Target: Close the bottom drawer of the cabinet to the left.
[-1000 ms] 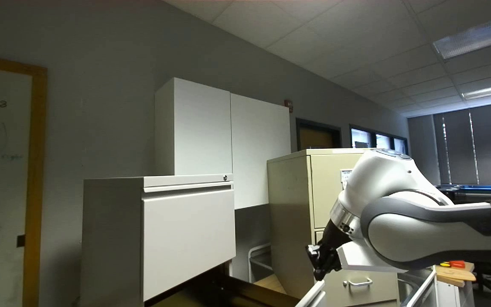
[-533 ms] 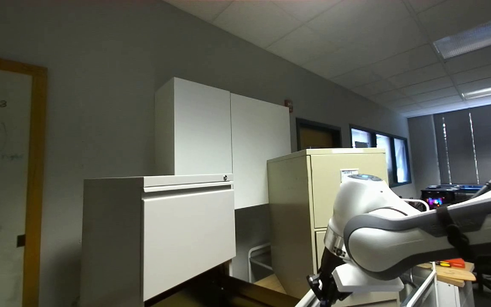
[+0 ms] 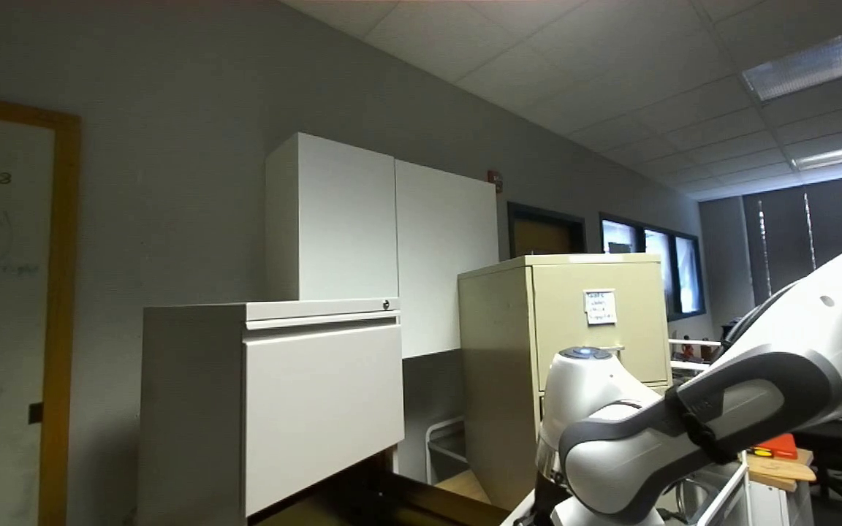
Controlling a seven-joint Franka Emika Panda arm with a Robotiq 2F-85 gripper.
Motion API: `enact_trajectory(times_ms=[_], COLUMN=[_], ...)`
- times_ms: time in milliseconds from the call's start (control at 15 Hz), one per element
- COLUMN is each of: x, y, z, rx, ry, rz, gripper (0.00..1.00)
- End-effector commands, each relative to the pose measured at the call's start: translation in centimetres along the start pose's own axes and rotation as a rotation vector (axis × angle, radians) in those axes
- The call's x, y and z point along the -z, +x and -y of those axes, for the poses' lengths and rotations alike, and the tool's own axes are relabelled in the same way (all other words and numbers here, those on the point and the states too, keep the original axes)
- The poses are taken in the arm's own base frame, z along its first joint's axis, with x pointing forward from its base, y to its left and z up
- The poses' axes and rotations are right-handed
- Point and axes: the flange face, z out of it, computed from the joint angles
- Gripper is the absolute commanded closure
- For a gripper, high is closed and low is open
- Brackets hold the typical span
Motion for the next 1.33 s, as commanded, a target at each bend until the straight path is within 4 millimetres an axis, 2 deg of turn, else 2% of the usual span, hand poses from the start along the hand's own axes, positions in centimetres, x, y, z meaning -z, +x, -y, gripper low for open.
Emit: enact_trajectory(times_ms=[0,467,800,1267], x=[0.1,-1.0,-1.1,-0.3], y=[2.1,5.3,8.0,13.0], z=[2.4,9.0,12.8,16.0], rx=[0.048,0.114,0.162,0.264], ry=[0.02,0.139,0.195,0.157], rz=[-0.066,-0.114,-0.143,-0.146], gripper=[1.0,1.0,1.0,1.0])
